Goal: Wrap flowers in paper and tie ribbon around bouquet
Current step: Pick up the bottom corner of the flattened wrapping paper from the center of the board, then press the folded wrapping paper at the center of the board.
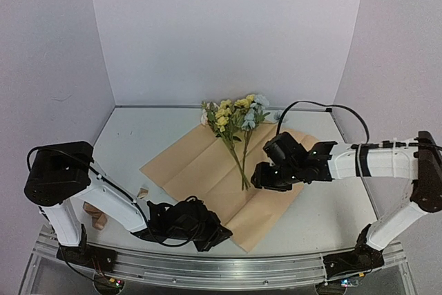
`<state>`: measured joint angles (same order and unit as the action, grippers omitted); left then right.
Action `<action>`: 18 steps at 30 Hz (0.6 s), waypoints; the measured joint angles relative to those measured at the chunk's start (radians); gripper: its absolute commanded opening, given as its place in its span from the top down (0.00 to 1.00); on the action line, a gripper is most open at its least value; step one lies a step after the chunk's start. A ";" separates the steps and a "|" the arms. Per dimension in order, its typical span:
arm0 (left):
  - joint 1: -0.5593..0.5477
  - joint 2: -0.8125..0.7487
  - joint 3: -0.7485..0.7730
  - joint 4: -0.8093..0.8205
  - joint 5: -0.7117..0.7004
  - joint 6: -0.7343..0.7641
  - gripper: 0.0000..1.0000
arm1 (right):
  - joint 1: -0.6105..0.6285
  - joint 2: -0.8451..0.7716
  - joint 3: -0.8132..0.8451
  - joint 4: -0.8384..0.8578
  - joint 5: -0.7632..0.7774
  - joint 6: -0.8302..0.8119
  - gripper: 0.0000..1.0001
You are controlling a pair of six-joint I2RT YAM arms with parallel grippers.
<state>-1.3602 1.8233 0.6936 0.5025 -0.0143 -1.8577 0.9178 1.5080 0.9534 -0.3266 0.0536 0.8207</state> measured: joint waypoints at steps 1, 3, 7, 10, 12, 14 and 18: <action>0.000 0.000 0.000 0.005 0.009 -0.004 1.00 | -0.001 0.043 0.013 0.002 0.000 -0.017 0.52; 0.000 0.000 0.000 0.018 0.026 -0.012 1.00 | -0.005 0.107 0.024 0.002 -0.002 -0.042 0.52; 0.000 0.002 0.000 0.036 0.050 -0.026 1.00 | -0.018 0.177 0.034 -0.010 -0.006 -0.071 0.53; 0.000 0.003 0.000 0.040 0.062 -0.028 1.00 | -0.031 0.192 0.036 -0.014 -0.006 -0.076 0.53; -0.001 0.003 0.001 0.038 0.066 -0.027 1.00 | -0.039 0.196 0.034 -0.015 -0.008 -0.076 0.53; -0.001 0.003 0.012 0.021 0.068 -0.023 1.00 | -0.044 0.200 0.030 -0.016 -0.010 -0.076 0.53; -0.002 0.002 0.055 -0.017 0.072 0.002 1.00 | -0.052 0.232 0.026 -0.025 -0.011 -0.076 0.54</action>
<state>-1.3624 1.8256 0.7485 0.4853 0.0574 -1.8554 0.8658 1.7396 0.9791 -0.3515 0.0422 0.7445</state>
